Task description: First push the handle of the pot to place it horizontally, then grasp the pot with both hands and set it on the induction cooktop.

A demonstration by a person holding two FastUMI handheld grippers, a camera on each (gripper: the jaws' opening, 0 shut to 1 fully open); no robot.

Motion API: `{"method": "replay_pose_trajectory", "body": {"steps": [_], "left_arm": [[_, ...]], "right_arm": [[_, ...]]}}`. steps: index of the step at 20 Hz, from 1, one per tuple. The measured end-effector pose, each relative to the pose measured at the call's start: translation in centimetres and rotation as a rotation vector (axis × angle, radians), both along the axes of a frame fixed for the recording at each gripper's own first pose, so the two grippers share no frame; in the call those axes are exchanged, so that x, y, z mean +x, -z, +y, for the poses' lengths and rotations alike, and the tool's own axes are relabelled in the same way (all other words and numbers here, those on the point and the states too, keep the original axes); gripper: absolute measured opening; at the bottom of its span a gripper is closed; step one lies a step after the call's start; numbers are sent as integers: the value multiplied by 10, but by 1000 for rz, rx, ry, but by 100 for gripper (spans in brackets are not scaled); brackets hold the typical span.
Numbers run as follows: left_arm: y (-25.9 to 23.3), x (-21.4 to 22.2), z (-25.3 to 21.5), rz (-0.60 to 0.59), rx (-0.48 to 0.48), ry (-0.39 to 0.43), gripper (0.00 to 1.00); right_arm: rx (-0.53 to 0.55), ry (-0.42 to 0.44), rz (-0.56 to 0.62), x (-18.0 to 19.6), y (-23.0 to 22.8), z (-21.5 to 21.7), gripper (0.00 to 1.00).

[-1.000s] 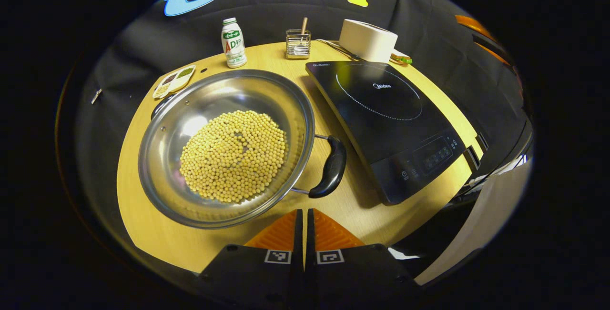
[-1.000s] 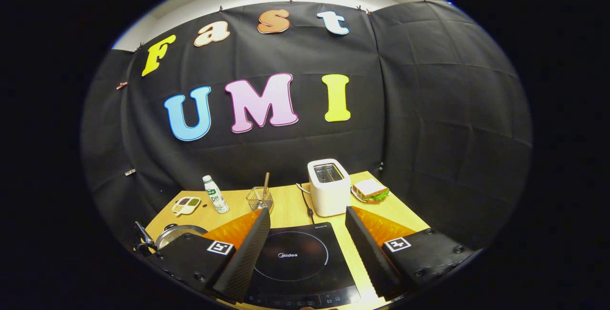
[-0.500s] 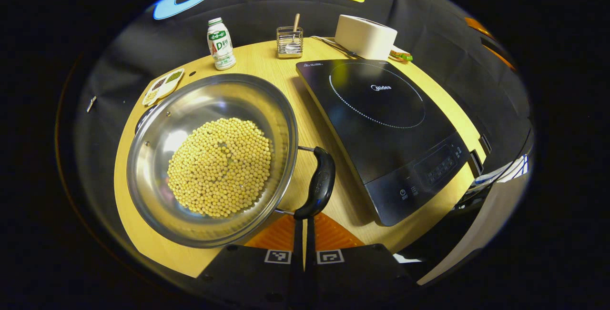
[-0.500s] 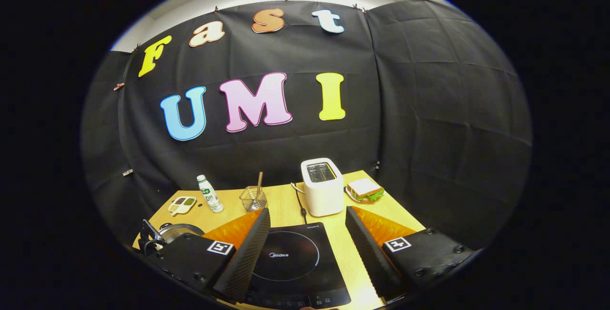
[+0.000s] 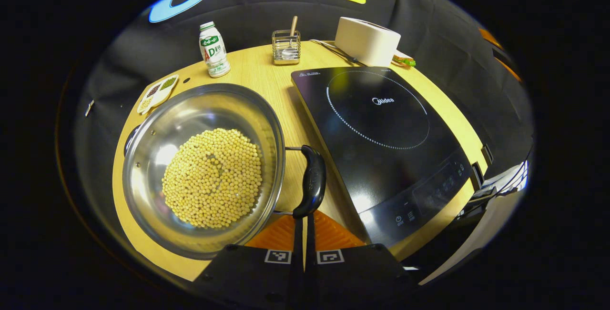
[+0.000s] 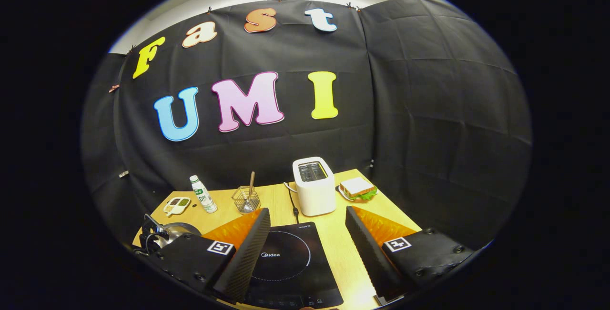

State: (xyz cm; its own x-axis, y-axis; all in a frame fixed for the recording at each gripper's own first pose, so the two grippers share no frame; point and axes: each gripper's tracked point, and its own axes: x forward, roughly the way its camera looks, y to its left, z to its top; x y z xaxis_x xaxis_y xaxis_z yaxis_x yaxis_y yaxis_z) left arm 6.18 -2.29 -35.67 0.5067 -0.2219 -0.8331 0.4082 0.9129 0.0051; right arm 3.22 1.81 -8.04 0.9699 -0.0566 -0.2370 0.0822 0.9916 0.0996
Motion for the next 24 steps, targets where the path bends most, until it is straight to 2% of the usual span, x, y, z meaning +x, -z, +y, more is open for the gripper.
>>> {"method": "replay_pose_trajectory", "body": {"steps": [15,24], "left_arm": [[-11,63,-24,-47,-51,-62,5],[-13,92,-26,-72,-45,-63,5]], "right_arm": [[-31,-13,-32,7,-9,-7,99],[-40,-5,-25,12,-6,-11,99]]}}
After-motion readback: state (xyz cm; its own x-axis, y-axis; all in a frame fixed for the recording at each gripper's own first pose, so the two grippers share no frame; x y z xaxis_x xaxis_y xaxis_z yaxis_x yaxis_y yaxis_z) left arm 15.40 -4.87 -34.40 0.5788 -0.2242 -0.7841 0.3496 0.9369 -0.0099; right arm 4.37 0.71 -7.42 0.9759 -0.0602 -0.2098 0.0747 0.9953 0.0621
